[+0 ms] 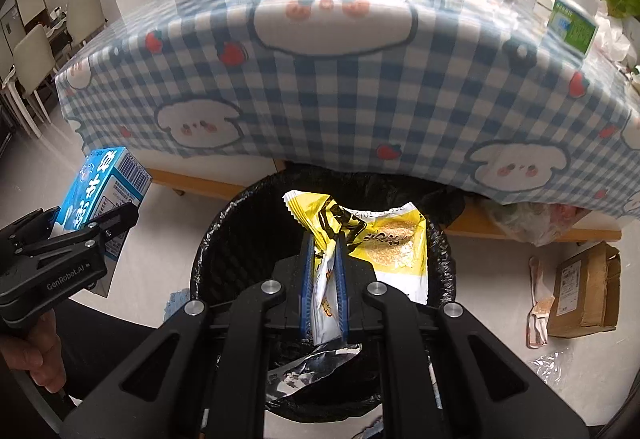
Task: Collect trash
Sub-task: 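Open both tools over the black bin, dropping the carton and wrapper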
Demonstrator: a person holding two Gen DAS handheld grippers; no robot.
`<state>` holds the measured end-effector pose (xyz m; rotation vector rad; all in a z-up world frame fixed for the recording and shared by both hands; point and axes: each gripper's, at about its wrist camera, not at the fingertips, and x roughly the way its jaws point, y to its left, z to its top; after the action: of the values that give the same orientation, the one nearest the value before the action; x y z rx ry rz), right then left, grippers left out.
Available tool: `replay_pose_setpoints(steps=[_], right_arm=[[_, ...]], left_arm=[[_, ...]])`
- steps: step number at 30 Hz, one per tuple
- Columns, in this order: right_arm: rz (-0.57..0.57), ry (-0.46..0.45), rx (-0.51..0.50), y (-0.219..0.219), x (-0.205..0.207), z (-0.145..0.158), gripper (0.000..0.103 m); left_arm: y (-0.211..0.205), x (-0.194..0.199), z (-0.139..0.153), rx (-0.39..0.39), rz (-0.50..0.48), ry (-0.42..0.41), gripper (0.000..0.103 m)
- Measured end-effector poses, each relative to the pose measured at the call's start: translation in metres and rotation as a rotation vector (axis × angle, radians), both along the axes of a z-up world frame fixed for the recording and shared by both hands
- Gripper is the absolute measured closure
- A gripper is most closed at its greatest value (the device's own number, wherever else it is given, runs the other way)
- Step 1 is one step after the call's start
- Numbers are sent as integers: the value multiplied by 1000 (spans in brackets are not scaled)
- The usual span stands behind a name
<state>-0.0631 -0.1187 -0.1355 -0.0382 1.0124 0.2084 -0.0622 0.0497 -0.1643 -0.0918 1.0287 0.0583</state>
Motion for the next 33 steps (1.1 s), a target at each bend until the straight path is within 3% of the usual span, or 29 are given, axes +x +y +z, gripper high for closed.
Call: replay_pose_setpoints(steps=[3, 9, 18, 22, 25, 33], right_arm=[[4, 12, 3, 1, 3, -9, 93], [7, 23, -6, 4, 6, -14, 83], [-22, 6, 5, -12, 6, -13, 42], [-63, -19, -2, -29, 5, -9, 18], [-95, -29, -2, -45, 6, -8, 8], [-153, -47, -19, -83, 4, -6, 8]], left_arm=[[0, 0, -6, -3, 3, -1, 41], [-14, -1, -15, 8, -10, 3, 41], [-33, 0, -22, -3, -30, 12, 41], [-42, 2, -20, -14, -33, 11, 41], [-54, 5, -18, -22, -43, 7, 41], [-87, 10, -16, -21, -92, 1, 41]])
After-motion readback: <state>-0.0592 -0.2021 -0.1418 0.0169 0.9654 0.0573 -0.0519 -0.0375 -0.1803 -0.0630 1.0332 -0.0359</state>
